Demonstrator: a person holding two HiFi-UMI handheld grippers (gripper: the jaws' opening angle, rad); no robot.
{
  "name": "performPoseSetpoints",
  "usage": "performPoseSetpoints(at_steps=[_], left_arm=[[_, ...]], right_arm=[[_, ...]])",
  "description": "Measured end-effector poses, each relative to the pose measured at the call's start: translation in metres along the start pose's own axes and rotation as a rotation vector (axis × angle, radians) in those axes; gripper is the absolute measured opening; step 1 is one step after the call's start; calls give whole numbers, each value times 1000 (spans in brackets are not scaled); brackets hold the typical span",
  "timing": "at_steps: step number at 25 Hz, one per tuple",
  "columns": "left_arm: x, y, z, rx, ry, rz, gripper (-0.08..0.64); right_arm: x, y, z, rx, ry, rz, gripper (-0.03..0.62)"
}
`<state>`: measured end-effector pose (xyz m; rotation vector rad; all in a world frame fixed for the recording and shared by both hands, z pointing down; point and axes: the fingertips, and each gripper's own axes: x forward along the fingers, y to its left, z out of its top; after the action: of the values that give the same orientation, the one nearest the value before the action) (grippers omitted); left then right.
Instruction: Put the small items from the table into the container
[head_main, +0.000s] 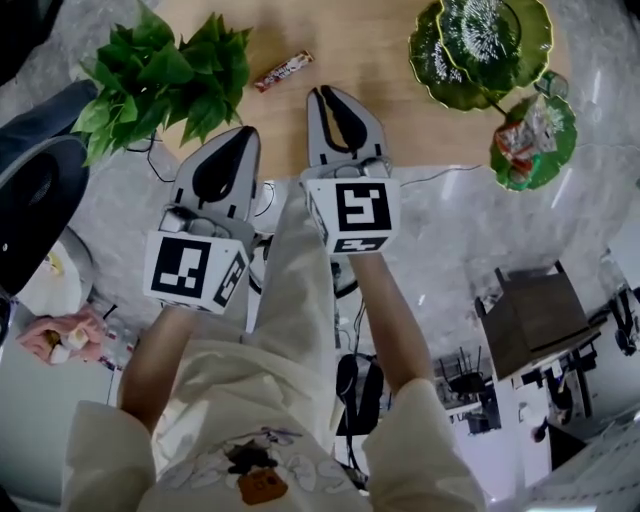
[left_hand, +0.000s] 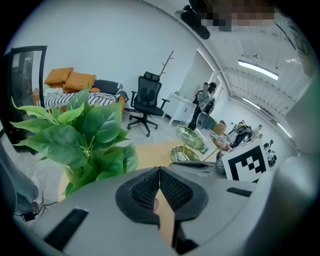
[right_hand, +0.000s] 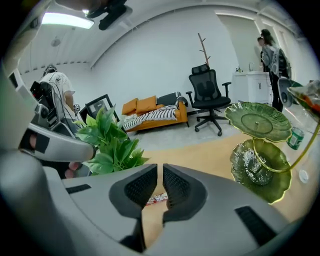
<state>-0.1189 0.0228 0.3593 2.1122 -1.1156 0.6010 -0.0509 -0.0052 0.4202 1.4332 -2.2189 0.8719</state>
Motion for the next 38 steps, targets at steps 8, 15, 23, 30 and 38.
performPoseSetpoints(at_steps=[8,15,23,30,38], left_arm=[[7,9,-16,-12,8,-5,9],[8,11,-25,-11,23,-13,9],[8,21,-27,-15,22,-9,9],[16,24,-31,-14,24,-23,9],[22,23,-37,-11,39,-36,9]], right_arm=[[31,5,-39,-45,66,26,238],[57,6,-78,-126,142,72,515],[80,15,-102,-247,161,73,583],[103,13,-121,-292,182,48,583],[118,8,-133,-321,211,42,583]])
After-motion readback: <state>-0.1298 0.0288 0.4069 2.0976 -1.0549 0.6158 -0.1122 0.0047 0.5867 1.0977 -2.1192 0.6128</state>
